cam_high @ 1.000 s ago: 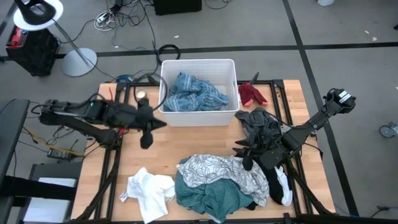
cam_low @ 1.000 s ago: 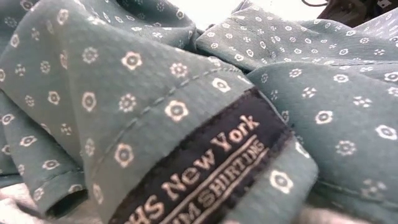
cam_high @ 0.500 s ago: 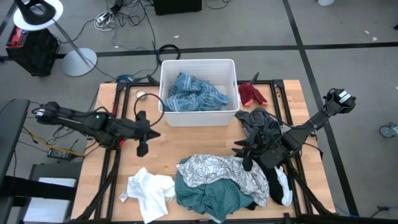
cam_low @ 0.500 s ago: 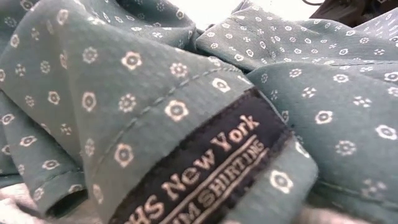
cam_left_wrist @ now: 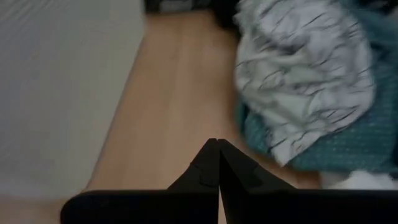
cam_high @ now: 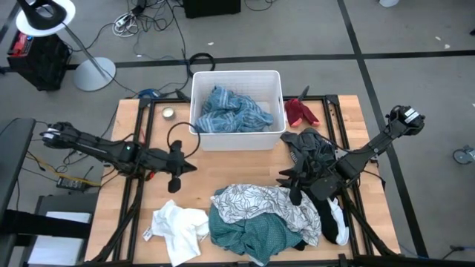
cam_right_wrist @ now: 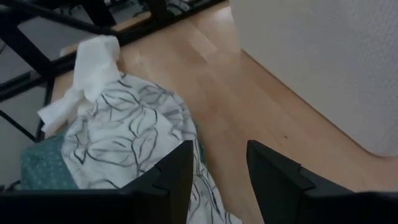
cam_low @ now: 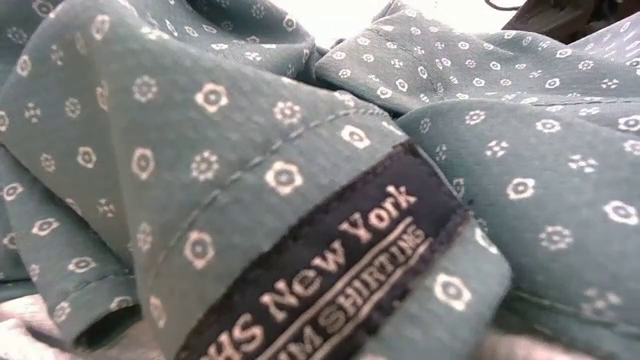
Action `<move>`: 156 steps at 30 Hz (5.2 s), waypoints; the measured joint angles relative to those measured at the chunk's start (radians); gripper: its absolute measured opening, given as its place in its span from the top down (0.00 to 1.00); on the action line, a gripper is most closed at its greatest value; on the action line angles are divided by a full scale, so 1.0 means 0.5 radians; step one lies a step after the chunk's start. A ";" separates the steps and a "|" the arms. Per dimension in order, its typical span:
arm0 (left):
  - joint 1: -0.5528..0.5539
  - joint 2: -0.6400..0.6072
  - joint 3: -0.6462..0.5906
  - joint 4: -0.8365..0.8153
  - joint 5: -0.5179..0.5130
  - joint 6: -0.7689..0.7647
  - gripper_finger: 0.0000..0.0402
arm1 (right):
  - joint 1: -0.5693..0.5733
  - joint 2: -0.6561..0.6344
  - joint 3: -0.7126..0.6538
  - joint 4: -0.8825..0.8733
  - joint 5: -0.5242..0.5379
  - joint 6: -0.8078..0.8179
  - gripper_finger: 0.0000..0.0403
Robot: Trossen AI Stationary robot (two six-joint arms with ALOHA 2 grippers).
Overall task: Sort clothes
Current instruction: Put the gray boxer into the white laundry organizer
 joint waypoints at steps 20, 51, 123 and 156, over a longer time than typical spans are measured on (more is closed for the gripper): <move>0.000 0.000 -0.303 0.431 0.185 0.144 0.99 | -0.653 -0.012 0.506 -1.972 -0.518 0.827 0.63; 0.000 0.001 -0.302 0.504 0.185 0.180 0.99 | -1.101 -0.006 -0.054 -1.468 -1.037 0.529 0.96; 0.000 0.000 -0.301 0.516 0.183 0.194 0.99 | -1.225 0.590 2.780 -0.642 0.378 -1.702 1.00; 0.000 0.001 -0.301 0.505 0.156 0.233 0.99 | -1.682 1.308 2.807 -1.911 -0.676 -1.043 0.99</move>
